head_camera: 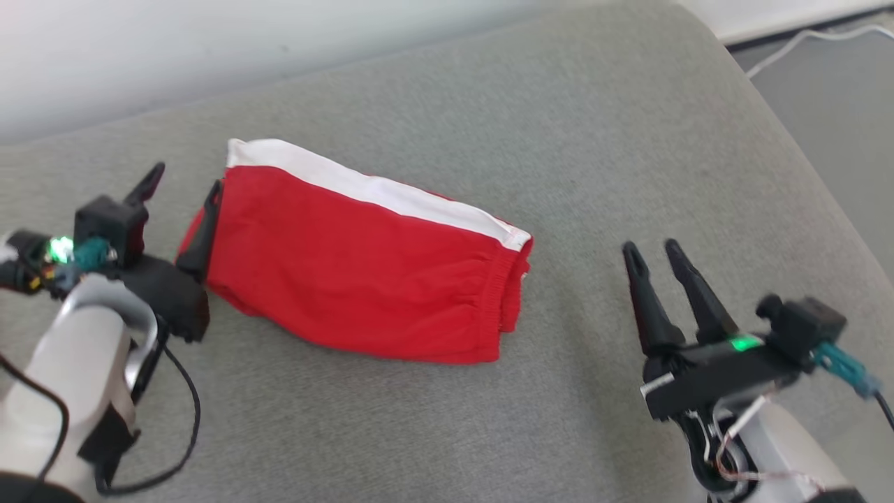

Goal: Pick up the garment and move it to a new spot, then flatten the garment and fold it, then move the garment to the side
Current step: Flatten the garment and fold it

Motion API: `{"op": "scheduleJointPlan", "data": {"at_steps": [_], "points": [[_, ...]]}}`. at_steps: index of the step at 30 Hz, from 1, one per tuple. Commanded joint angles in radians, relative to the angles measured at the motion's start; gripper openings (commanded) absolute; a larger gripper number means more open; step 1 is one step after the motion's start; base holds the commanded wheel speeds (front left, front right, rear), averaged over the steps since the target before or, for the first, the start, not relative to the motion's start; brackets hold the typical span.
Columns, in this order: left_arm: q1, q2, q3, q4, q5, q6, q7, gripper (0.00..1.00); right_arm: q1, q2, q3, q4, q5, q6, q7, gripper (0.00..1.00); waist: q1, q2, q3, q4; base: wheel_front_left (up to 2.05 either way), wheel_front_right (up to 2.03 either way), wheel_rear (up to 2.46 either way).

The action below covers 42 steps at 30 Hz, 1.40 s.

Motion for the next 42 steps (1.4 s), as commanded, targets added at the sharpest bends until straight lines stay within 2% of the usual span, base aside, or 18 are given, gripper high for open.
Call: {"op": "scheduleJointPlan", "data": {"at_steps": [1, 4, 10, 16, 18, 24, 36, 42], "points": [[0.043, 0.005, 0.007, -0.024, -0.007, 0.010, -0.006, 1.00, 0.044, 0.018, -0.032, -0.019, -0.044, 0.000, -0.002, 1.00, 0.0002, 0.0000, -0.044, 0.042, 0.00, 0.00, 0.00], [0.095, 0.001, 0.019, -0.074, -0.019, 0.032, -0.008, 1.00, 0.120, 0.049, -0.101, -0.063, -0.132, 0.000, -0.002, 1.00, 0.0002, 0.0000, -0.063, 0.062, 0.00, 0.00, 0.00], [0.180, -0.006, 0.039, -0.138, -0.044, 0.054, -0.007, 1.00, 0.272, 0.111, -0.177, -0.143, -0.215, 0.000, -0.002, 1.00, 0.0002, 0.0000, -0.083, 0.090, 0.00, 0.00, 0.00], [0.189, 0.027, 0.035, -0.144, -0.053, 0.026, 0.014, 1.00, 0.285, 0.134, -0.178, -0.173, -0.250, 0.000, -0.002, 1.00, 0.0002, 0.0000, -0.080, 0.080, 0.00, 0.00, 0.00], [0.182, 0.040, 0.043, -0.148, -0.080, 0.000, 0.044, 1.00, 0.271, 0.146, -0.171, -0.175, -0.255, 0.000, -0.002, 1.00, 0.0002, 0.0000, -0.073, 0.067, 0.00, 0.00, 0.00], [0.172, 0.065, 0.039, -0.150, -0.118, -0.034, 0.109, 1.00, 0.251, 0.165, -0.142, -0.171, -0.262, 0.000, -0.002, 1.00, 0.0002, 0.0000, -0.048, 0.038, 0.00, 0.00, 0.00], [0.159, 0.075, 0.013, -0.071, -0.138, -0.052, 0.203, 1.00, 0.208, 0.185, -0.118, -0.155, -0.254, 0.000, -0.002, 1.00, 0.0002, 0.0000, 0.007, -0.015, 0.00, 0.00, 0.00], [0.144, 0.079, 0.010, -0.009, -0.154, -0.062, 0.213, 1.00, 0.193, 0.194, -0.114, -0.145, -0.250, 0.000, -0.002, 1.00, 0.0002, 0.0000, 0.020, -0.031, 0.00, 0.00, 0.00]]}}
